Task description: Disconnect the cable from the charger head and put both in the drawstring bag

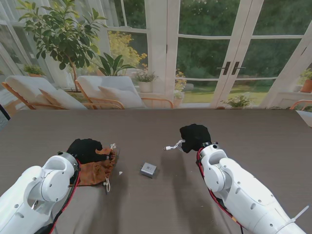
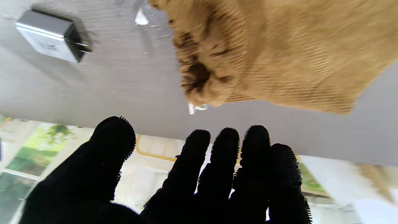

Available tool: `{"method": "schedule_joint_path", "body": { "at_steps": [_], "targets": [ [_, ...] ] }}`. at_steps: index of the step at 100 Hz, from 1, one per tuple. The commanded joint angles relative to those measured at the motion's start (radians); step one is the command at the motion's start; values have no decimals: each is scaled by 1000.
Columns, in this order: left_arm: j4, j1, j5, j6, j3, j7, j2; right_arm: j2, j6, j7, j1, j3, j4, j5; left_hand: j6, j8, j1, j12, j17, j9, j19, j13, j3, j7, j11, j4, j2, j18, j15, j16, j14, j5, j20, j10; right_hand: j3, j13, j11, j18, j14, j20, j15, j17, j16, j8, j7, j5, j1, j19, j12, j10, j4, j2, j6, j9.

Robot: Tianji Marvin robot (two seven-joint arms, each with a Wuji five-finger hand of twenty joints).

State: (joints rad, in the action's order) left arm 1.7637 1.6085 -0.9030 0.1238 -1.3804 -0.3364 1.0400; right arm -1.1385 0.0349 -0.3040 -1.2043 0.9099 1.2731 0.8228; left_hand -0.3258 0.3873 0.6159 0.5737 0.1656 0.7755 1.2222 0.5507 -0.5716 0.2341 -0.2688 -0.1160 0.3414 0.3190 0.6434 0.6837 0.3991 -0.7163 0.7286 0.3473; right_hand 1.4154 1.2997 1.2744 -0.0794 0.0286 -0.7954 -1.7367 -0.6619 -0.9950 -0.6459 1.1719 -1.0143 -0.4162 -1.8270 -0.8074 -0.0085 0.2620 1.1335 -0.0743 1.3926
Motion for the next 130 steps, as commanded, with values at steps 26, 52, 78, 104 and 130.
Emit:
{"method": "schedule_joint_path", "body": {
  "at_steps": [26, 52, 78, 104, 130],
  "targets": [
    [-5, 10, -43, 141, 9, -94, -13, -5, 1, 10, -8, 0, 10, 0, -62, 36, -86, 102, 93, 37, 100, 98, 80, 26, -81, 26, 0, 45, 122, 55, 47, -34, 42, 51, 155, 21, 37, 106, -218, -44, -49, -545, -16, -63, 180, -78, -130, -241, -22, 122, -17, -78, 4, 53],
    [-122, -69, 44, 250, 95, -11, -2, -6, -3, 6, -3, 2, -4, -5, -35, 149, -111, 199, 312, 205, 228, 297, 94, 197, -203, 32, -17, 123, 276, 80, 59, -143, 70, 30, 155, 21, 37, 105, -217, -44, -49, -545, -16, -62, 180, -78, -128, -241, -22, 122, -16, -78, 8, 53],
    [-179, -124, 54, 331, 164, -4, -2, -5, -9, 8, -3, 9, -11, -7, -31, 178, -120, 248, 429, 289, 323, 412, 84, 266, -262, 31, -23, 138, 349, 77, 39, -180, 58, 5, 155, 21, 37, 105, -217, -44, -50, -545, -16, -62, 179, -78, -127, -241, -22, 122, -15, -78, 8, 53],
    [-228, -162, 73, 378, 211, -6, -3, -3, -13, 14, -10, 18, -4, -6, -30, 188, -119, 273, 467, 319, 358, 452, 96, 292, -286, 33, -27, 140, 381, 78, 32, -200, 51, -4, 155, 21, 37, 107, -216, -44, -50, -545, -16, -61, 180, -78, -127, -241, -22, 122, -14, -78, 9, 53],
    [-289, -201, 107, 393, 253, 9, 0, 0, -15, 21, -15, 25, 3, -4, -21, 201, -111, 291, 486, 340, 380, 472, 95, 320, -303, 35, -27, 135, 399, 76, 22, -210, 41, -15, 155, 21, 37, 108, -216, -43, -50, -545, -16, -61, 180, -78, -126, -241, -22, 122, -15, -79, 9, 53]
  ]
}}
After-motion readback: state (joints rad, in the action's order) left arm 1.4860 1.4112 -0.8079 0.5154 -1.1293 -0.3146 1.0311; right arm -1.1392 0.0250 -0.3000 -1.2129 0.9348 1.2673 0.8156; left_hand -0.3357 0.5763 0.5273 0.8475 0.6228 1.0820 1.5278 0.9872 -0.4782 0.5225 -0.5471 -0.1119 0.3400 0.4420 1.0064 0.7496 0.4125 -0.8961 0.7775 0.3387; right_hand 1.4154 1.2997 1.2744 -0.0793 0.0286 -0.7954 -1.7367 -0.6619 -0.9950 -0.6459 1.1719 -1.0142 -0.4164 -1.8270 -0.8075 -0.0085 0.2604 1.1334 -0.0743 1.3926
